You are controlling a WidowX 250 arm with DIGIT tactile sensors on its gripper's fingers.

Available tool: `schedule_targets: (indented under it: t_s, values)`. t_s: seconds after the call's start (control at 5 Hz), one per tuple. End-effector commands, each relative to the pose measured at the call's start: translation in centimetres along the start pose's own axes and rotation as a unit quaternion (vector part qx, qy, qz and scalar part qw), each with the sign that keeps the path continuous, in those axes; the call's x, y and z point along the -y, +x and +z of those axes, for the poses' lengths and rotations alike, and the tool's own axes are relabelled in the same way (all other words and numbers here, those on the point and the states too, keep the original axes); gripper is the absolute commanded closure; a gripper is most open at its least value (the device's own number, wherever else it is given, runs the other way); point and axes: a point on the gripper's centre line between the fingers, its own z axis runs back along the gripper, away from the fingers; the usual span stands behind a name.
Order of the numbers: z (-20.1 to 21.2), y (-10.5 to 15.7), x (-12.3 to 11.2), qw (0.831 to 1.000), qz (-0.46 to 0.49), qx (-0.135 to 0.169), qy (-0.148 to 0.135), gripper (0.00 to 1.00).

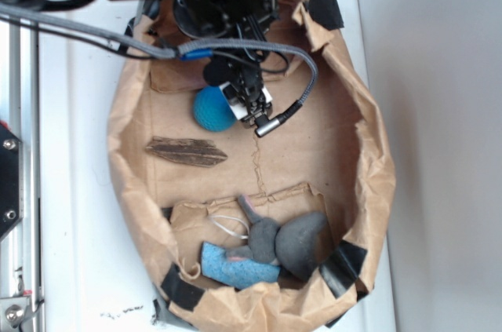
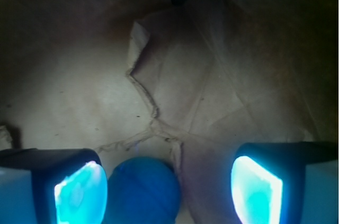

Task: Grab the blue ball.

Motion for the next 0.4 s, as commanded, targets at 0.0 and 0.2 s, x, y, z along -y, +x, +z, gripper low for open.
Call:
schedule_targets:
  t_s: [0.0, 0.2]
  values:
    - [-1.10, -0.52, 2.52, 0.997, -0.045, 0.054, 0.025, 0.00]
    - [-1.13, -1.06, 2.39, 0.997, -0.056, 0.046, 0.020, 0.00]
